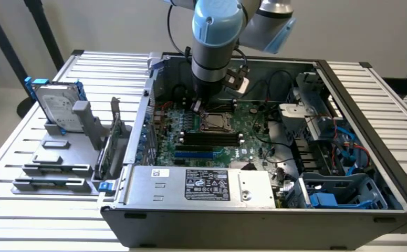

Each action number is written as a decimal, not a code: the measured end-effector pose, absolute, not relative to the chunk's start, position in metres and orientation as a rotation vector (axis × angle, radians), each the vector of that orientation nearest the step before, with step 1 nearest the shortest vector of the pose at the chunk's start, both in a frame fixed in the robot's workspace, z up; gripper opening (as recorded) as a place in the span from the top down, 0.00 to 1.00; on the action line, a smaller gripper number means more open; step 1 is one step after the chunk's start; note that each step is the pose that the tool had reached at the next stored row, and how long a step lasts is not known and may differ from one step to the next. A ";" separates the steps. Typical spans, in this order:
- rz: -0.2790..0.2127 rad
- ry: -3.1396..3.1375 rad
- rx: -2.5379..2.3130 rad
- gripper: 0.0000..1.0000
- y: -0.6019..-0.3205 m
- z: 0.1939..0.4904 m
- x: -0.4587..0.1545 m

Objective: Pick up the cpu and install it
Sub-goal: 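Install the first cpu locking lever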

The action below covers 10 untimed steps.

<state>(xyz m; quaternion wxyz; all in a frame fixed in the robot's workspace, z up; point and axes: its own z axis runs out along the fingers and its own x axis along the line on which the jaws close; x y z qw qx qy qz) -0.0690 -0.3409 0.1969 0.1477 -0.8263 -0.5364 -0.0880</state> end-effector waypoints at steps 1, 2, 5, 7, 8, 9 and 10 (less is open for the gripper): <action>-0.252 -1.543 -2.378 0.89 -0.341 0.197 -0.069; -0.252 -1.544 -2.379 0.89 -0.341 0.197 -0.068; -0.250 -1.544 -2.381 0.89 -0.341 0.197 -0.067; -0.250 -1.544 -2.381 0.89 -0.341 0.197 -0.066; -0.249 -1.545 -2.382 0.89 -0.341 0.196 -0.065; -0.249 -1.545 -2.382 0.89 -0.341 0.196 -0.065; -0.249 -1.545 -2.382 0.89 -0.341 0.196 -0.064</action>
